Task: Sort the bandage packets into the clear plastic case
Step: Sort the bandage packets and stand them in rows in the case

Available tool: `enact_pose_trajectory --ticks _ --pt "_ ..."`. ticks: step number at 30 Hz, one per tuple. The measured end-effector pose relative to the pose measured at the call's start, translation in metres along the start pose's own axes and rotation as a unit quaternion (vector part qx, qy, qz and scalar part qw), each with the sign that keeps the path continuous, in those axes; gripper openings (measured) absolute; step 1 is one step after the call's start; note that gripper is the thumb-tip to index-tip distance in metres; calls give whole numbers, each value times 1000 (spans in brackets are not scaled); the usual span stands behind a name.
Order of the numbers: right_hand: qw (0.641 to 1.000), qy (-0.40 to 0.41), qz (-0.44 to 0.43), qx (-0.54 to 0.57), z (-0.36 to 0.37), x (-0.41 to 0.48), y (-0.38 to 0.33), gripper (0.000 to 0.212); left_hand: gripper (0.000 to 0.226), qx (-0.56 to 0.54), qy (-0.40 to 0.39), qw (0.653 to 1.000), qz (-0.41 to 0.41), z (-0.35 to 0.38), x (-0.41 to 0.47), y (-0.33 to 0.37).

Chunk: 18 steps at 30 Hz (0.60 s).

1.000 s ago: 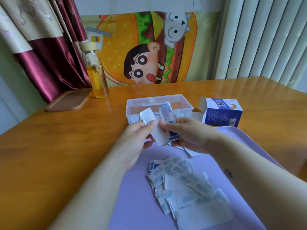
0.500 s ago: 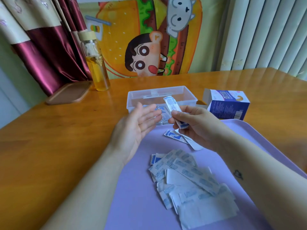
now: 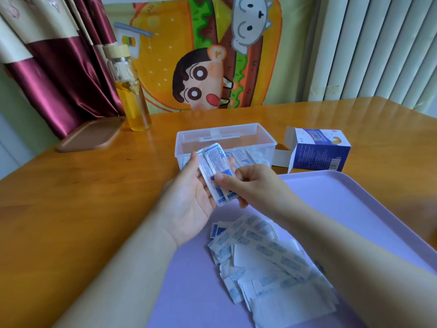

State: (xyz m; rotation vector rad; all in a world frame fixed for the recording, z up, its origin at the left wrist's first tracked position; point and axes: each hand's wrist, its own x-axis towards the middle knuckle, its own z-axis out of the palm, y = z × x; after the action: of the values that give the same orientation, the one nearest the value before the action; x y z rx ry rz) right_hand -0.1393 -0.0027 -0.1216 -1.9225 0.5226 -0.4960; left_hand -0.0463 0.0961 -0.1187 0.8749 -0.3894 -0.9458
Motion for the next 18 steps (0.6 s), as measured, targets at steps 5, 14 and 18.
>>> enact_pose_trajectory --ticks 5,14,18 --pt "996 -38 -10 -81 3 -3 -3 49 23 43 -6 999 -13 0 -6 -3" --pt "870 -103 98 -472 -65 13 8 46 24 -43 61 997 -29 -5 -4 13" --pt "888 -130 123 -425 -62 16 10 42 28 -27 65 996 -50 -6 -5 13"
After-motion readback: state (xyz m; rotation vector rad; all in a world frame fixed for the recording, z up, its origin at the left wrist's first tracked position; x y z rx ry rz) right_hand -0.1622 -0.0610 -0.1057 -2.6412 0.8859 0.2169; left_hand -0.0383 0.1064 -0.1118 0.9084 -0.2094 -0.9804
